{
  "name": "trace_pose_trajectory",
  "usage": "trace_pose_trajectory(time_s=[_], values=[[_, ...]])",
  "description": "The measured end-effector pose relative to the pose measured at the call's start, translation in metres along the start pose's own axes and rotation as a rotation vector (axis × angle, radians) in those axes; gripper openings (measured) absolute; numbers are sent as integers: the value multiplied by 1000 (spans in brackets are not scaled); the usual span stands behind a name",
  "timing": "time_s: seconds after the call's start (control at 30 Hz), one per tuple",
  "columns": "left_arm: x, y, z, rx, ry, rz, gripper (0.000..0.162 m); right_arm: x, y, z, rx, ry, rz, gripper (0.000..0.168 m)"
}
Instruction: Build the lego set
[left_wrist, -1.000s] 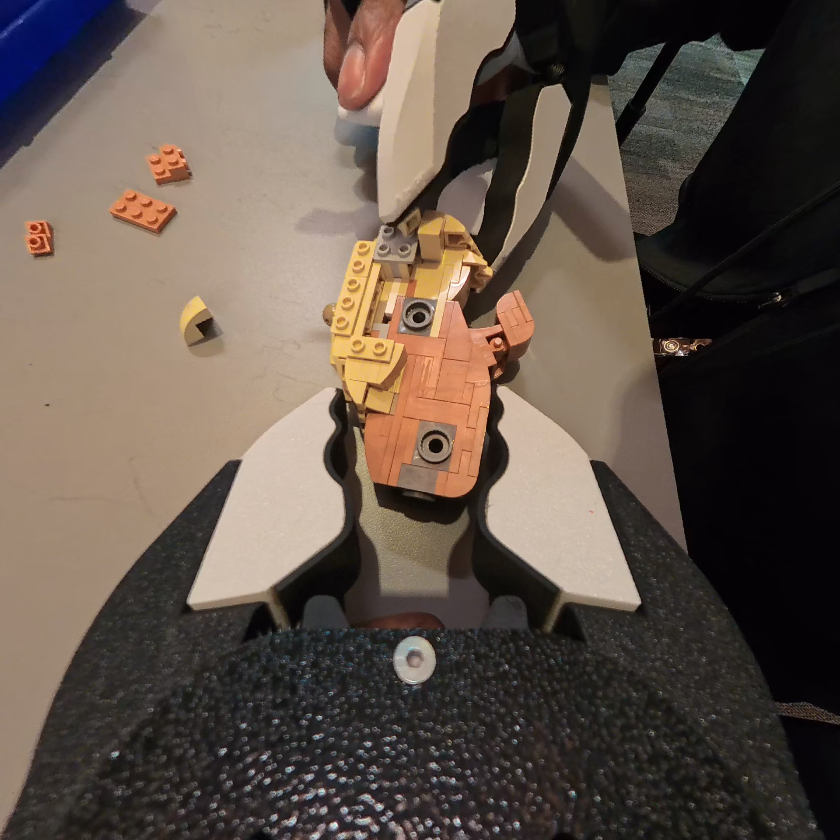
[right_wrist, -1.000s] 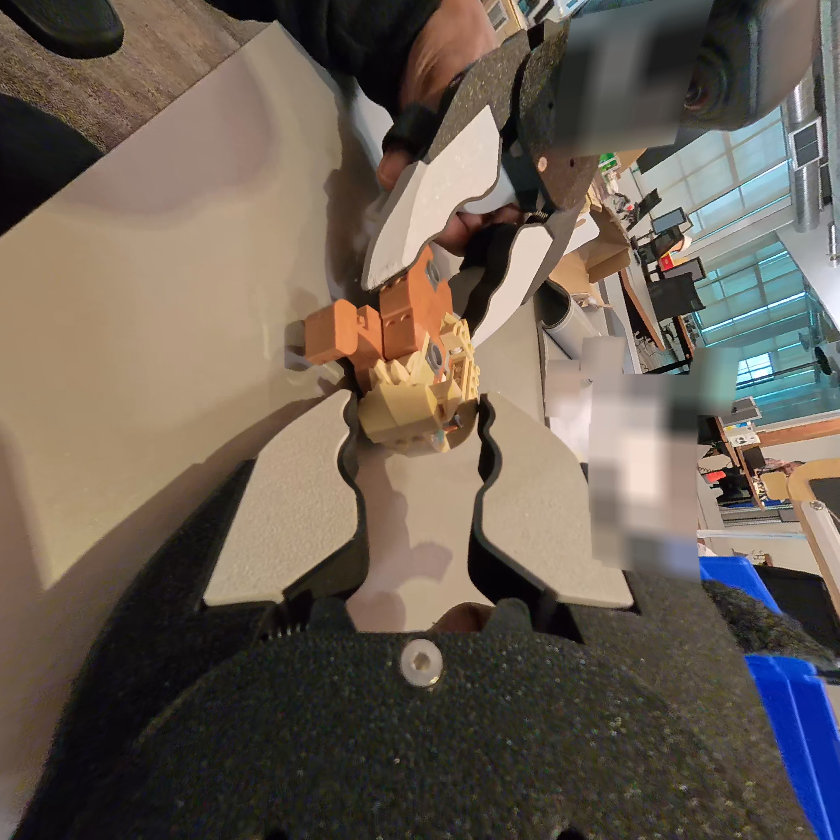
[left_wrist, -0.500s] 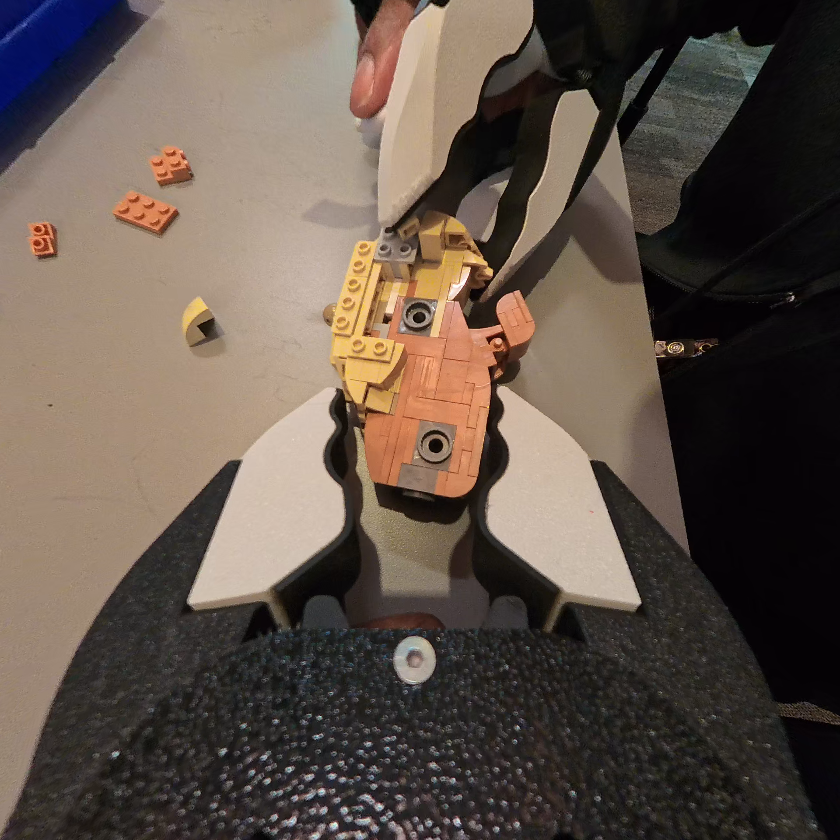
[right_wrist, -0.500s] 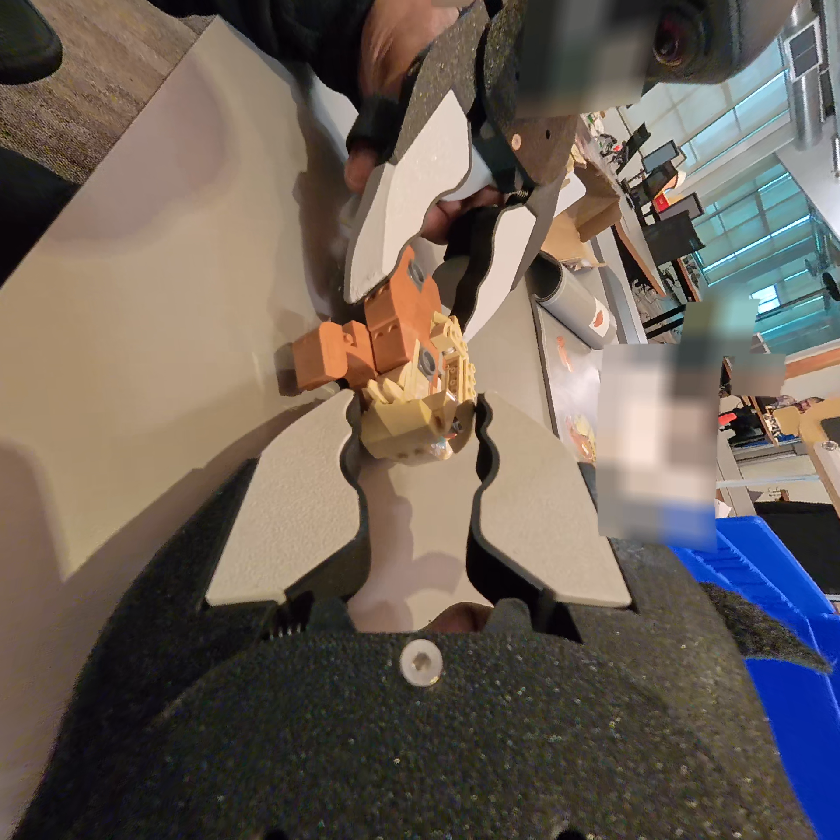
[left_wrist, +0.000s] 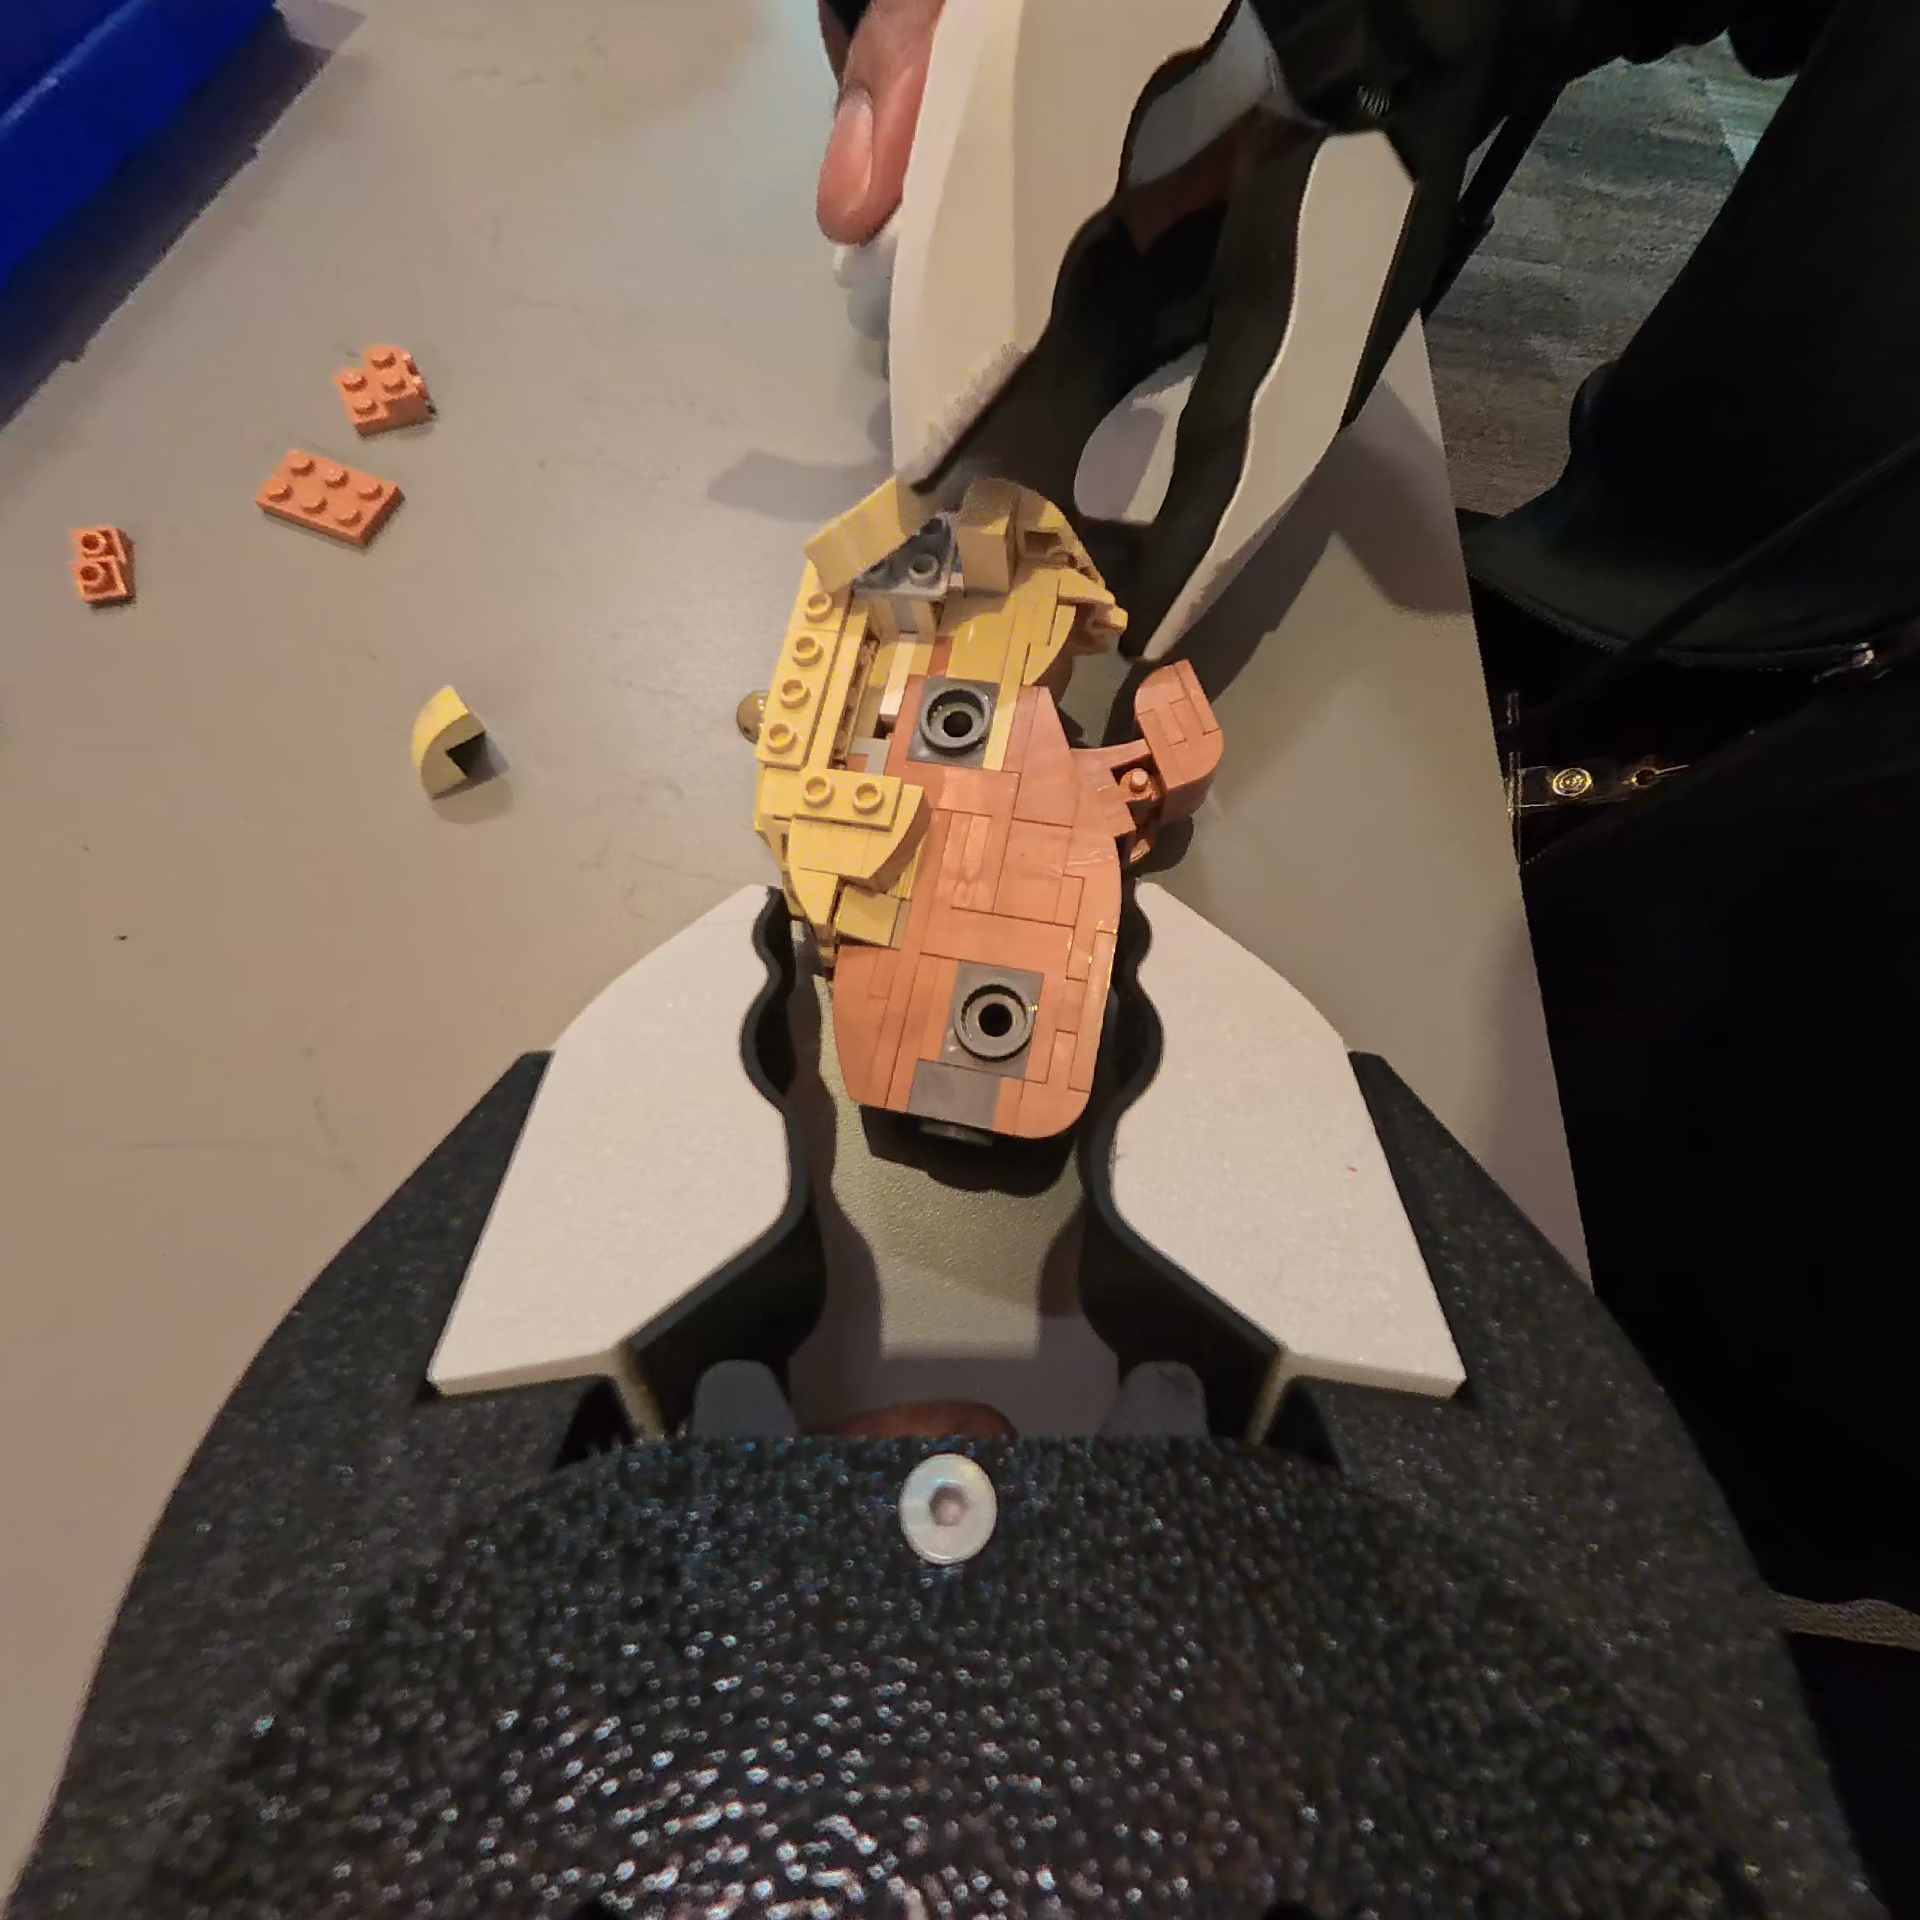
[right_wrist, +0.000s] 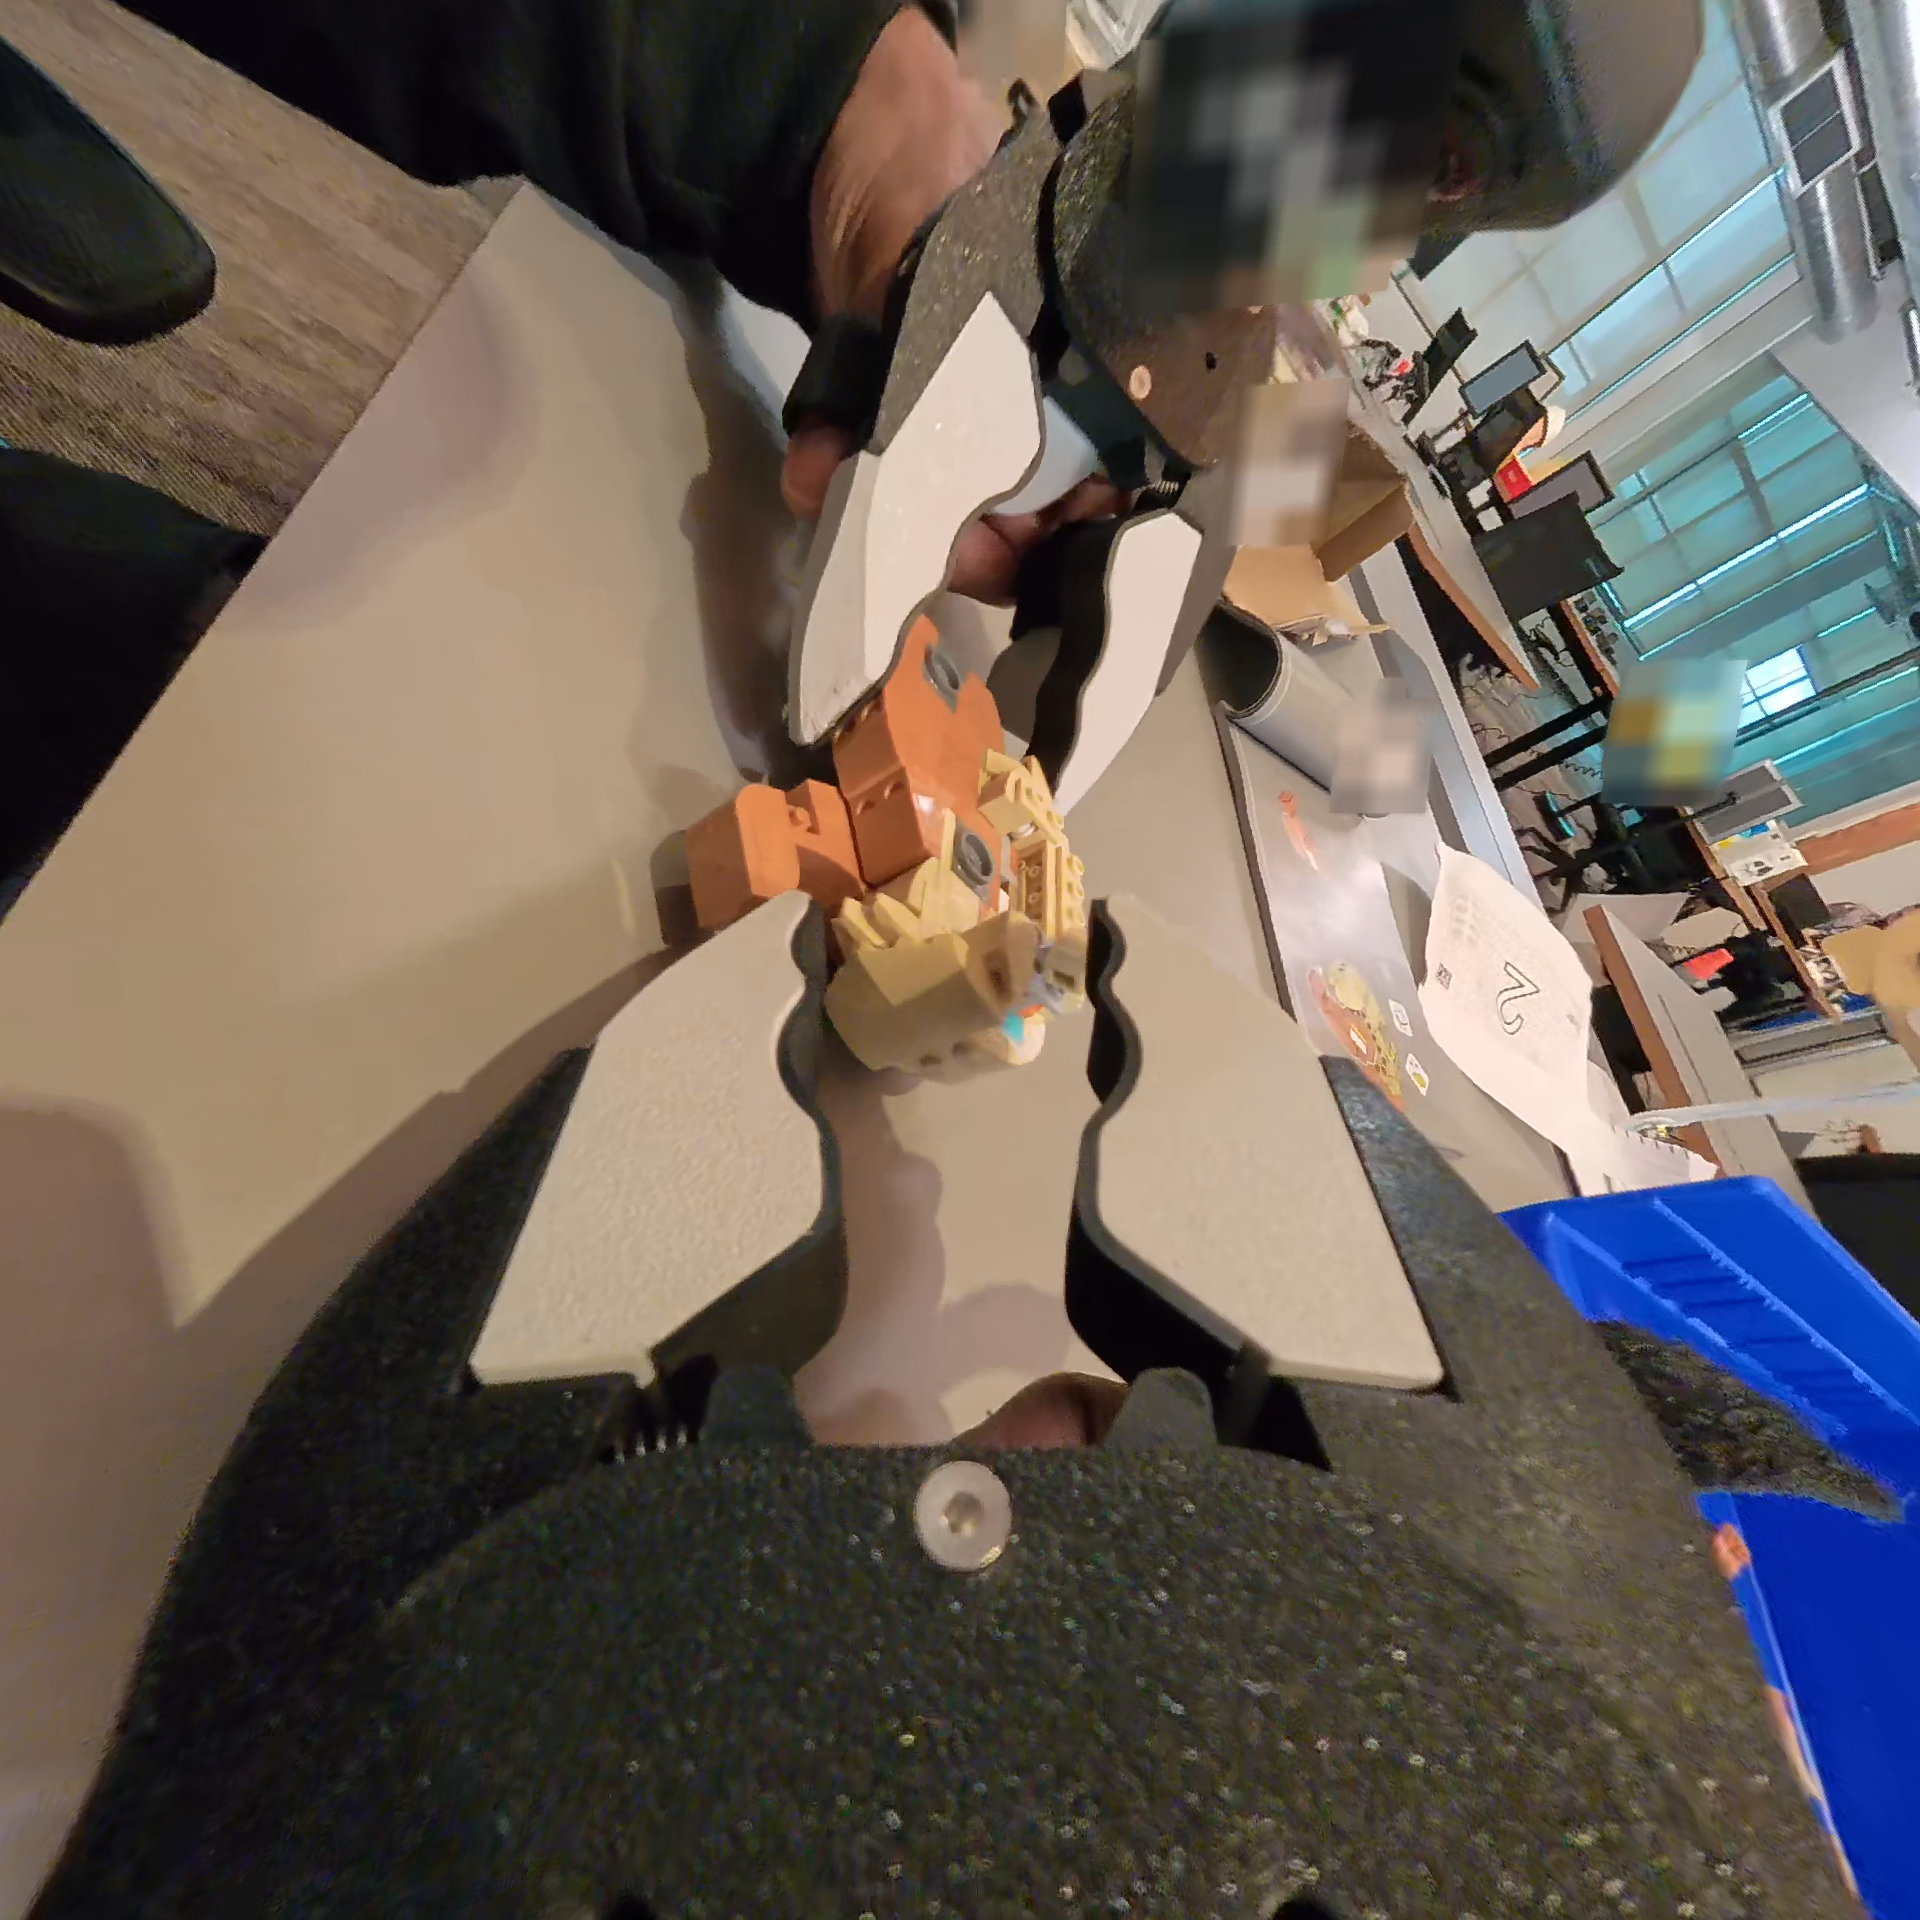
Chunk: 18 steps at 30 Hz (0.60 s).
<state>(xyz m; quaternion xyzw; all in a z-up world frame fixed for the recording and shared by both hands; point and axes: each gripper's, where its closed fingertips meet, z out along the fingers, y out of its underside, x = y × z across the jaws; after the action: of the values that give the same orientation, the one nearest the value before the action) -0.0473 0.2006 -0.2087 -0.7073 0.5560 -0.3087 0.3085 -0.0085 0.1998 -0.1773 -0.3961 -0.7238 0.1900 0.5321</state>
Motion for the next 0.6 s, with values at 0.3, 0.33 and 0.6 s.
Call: trace_pose_trajectory(time_s=[0.3, 0.33, 0.6], values=[[0, 0, 0, 0, -6, 10, 59, 10, -1, -9, 93, -141, 172, 48], [0, 0, 0, 1, -9, 14, 59, 9, -2, -10, 101, -146, 181, 46], [0, 0, 0, 0, -9, 13, 59, 1, 3, -14, 25, -46, -45, 42]])
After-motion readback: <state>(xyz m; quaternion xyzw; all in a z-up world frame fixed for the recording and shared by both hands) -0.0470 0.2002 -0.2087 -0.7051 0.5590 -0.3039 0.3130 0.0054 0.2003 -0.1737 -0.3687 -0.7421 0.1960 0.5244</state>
